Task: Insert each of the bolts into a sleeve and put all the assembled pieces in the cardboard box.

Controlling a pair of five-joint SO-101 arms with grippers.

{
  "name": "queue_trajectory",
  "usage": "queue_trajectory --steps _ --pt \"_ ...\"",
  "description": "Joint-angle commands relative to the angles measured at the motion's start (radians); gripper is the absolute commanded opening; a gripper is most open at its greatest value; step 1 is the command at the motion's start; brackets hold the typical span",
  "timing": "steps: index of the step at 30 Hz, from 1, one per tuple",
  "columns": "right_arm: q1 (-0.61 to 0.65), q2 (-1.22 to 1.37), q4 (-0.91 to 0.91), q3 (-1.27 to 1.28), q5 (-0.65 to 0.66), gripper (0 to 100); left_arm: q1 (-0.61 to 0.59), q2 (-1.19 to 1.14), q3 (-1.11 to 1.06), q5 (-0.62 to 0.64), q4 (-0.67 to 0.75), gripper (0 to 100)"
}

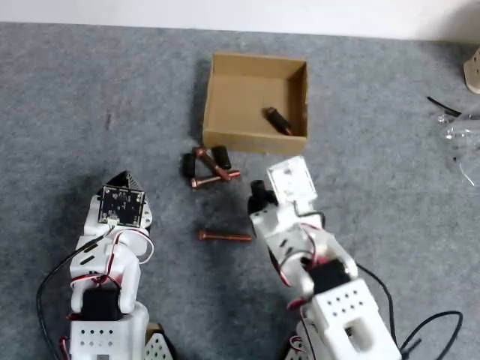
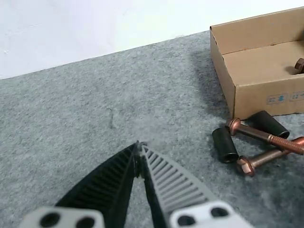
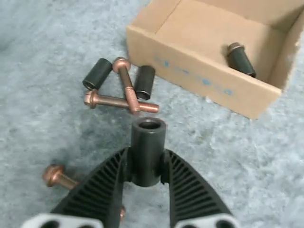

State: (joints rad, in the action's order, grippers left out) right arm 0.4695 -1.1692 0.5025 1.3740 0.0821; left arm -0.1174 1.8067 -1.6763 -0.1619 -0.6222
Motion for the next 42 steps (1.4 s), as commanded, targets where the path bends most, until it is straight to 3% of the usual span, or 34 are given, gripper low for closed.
queue_trajectory --steps 1,7,17,29,31,35,42 --pt "-0.042 -0.143 -0.039 0.061 0.011 0.4 0.028 0.004 -0.021 0.005 0.023 1" --pt "-0.113 -0.346 -0.039 0.183 0.011 0.4 0.031 0.004 -0.021 0.005 0.023 1" --pt "-0.111 -0.668 -0.036 0.410 0.011 0.7 0.025 0.013 -0.021 -0.002 0.060 1" --pt "-0.113 -0.654 -0.039 0.429 0.052 0.9 0.030 0.013 -0.007 0.006 0.015 1" --pt "-0.113 -0.654 -0.039 0.429 0.069 0.9 0.045 0.005 0.021 0.068 0.015 1" --pt "-0.113 -0.654 -0.039 0.429 0.068 0.9 0.108 0.002 0.093 0.319 0.006 1" --pt "-0.111 -0.653 -0.039 0.429 0.069 0.9 0.275 -0.246 0.257 0.428 0.005 1"
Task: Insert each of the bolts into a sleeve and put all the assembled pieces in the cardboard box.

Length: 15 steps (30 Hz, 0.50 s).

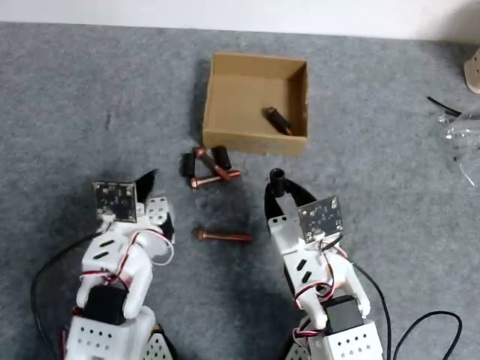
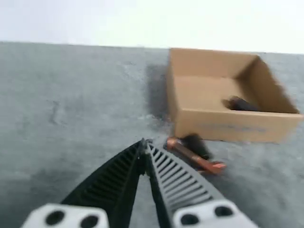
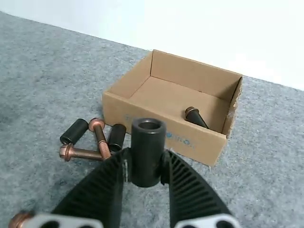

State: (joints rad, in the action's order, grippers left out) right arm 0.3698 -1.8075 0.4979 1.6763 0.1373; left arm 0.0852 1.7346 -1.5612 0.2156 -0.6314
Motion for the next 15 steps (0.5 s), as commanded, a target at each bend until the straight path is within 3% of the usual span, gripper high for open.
queue_trajectory --steps 1,9,15 --pt "-0.012 -0.015 -0.035 0.127 0.015 0.9 0.079 -0.252 0.182 0.066 0.035 1" --pt "-0.010 -0.016 -0.035 0.127 0.015 0.9 0.153 -0.941 0.634 0.261 0.091 1" --pt "-0.007 -0.016 -0.035 0.127 0.017 0.9 0.217 -1.288 0.835 0.411 0.091 1"
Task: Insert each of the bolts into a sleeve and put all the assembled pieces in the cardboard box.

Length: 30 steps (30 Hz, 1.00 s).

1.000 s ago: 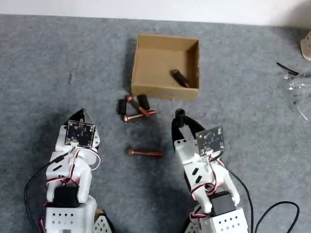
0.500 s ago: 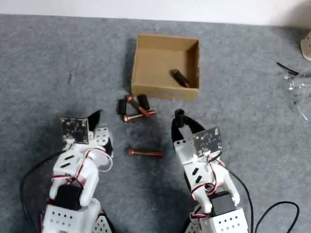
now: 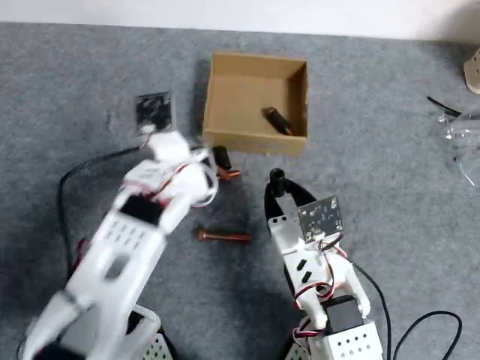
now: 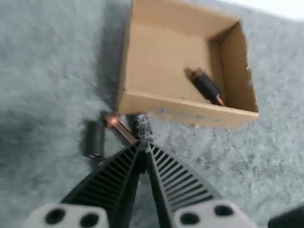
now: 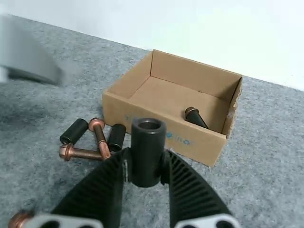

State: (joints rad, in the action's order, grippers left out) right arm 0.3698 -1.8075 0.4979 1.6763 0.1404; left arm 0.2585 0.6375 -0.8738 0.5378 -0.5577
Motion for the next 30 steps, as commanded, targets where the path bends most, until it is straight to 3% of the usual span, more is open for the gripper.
queue_trajectory --steps 1,9,14,21,30 --pt "-0.007 -0.016 -0.035 0.127 0.014 0.9 0.048 -0.229 0.162 0.107 0.017 2" --pt "-0.007 -0.016 -0.035 0.127 0.014 0.9 0.048 -0.418 0.173 0.242 0.015 32" --pt "-0.007 -0.016 -0.035 0.127 0.014 0.9 0.039 -0.433 0.174 0.256 0.021 30" --pt "-0.007 -0.016 -0.035 0.127 0.014 0.9 -0.076 -0.433 0.216 0.307 0.023 25" --pt "-0.007 -0.016 -0.035 0.127 0.014 0.9 -0.079 -0.437 0.226 0.354 0.017 24"
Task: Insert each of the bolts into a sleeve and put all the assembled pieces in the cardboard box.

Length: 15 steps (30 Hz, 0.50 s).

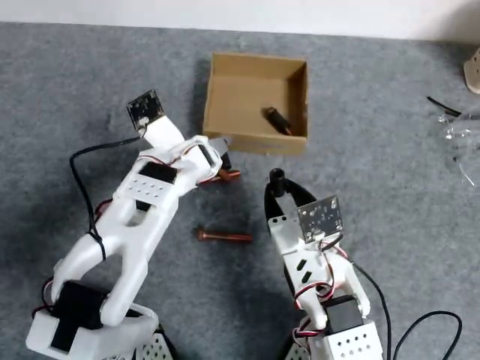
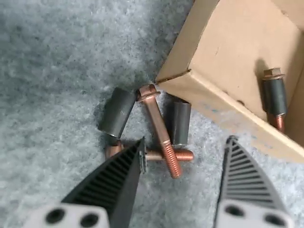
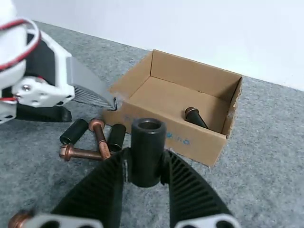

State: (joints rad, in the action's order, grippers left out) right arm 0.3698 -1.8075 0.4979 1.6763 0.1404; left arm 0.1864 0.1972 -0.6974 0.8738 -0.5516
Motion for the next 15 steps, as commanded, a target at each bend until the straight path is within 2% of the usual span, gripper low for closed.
queue_trajectory --steps 1,5,15 --pt "-0.007 -0.016 -0.035 0.127 0.014 0.9 -0.005 0.004 0.050 0.018 0.011 24" --pt "-0.007 -0.016 -0.035 0.127 0.014 0.9 -0.005 -0.024 0.056 0.018 0.011 24" --pt "-0.007 -0.016 -0.036 0.127 0.015 0.9 0.022 -0.300 0.214 0.074 0.009 24"
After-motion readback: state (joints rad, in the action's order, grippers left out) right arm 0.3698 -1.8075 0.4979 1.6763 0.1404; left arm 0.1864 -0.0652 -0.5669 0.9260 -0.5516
